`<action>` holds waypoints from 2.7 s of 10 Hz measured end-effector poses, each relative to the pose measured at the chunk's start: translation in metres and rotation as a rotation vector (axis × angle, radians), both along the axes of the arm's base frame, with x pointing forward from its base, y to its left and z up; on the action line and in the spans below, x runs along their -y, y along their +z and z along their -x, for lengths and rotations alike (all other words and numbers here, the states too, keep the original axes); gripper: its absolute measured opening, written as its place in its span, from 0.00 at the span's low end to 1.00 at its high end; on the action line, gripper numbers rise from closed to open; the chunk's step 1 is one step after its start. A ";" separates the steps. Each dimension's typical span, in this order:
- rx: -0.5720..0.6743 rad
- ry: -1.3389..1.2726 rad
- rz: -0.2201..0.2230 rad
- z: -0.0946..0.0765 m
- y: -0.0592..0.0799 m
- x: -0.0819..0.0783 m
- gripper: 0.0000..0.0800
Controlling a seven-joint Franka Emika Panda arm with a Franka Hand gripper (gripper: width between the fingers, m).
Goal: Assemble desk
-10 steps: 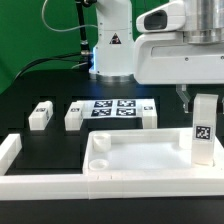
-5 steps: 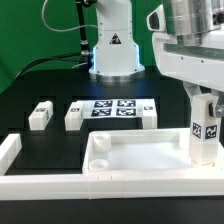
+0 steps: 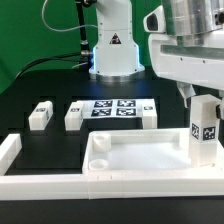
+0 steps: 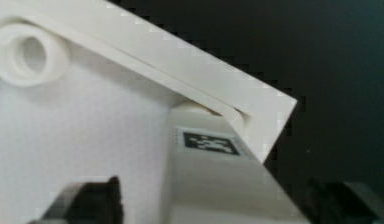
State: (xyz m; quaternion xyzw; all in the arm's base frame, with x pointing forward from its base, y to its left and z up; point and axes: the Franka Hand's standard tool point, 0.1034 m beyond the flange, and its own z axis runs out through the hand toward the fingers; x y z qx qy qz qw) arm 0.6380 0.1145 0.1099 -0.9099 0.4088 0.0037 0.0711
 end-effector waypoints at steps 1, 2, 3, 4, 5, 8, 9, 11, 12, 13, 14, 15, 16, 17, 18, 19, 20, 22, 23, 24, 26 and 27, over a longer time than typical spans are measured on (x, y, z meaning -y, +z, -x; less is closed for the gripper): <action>0.028 0.192 0.029 -0.001 0.001 -0.001 0.78; 0.044 0.333 0.045 0.000 0.001 -0.007 0.80; 0.051 0.400 0.047 0.000 0.001 -0.008 0.80; 0.058 0.451 0.050 0.000 0.001 -0.007 0.81; 0.073 0.585 0.064 0.000 0.001 -0.006 0.81; 0.145 1.087 0.152 -0.007 0.002 0.002 0.81; 0.149 1.113 0.152 -0.007 0.003 0.002 0.81; 0.145 1.081 0.149 -0.007 0.002 0.001 0.65; 0.145 1.080 0.149 -0.007 0.002 0.001 0.46; 0.140 1.001 0.141 -0.007 0.002 0.001 0.46; 0.132 0.915 0.135 -0.007 0.002 0.002 0.36; 0.124 0.836 0.131 -0.007 0.002 0.003 0.36; 0.113 0.762 0.128 -0.006 0.002 0.002 0.36; 0.093 0.616 0.130 -0.006 0.002 0.004 0.36; 0.091 0.497 0.114 -0.006 0.000 0.007 0.36; 0.080 0.366 0.094 -0.007 0.001 0.010 0.36; 0.068 0.280 0.079 -0.007 0.001 0.011 0.36; 0.024 0.006 0.020 -0.005 0.002 0.012 0.36; 0.003 -0.105 0.001 -0.006 0.002 0.014 0.36; -0.013 -0.213 -0.014 -0.006 0.002 0.015 0.36; -0.049 -0.401 -0.028 -0.003 0.001 0.010 0.36; -0.052 -0.421 -0.030 -0.003 0.001 0.009 0.36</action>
Offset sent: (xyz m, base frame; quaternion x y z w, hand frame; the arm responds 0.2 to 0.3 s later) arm 0.0000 0.0000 0.0000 0.0000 0.0000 -0.1296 0.9916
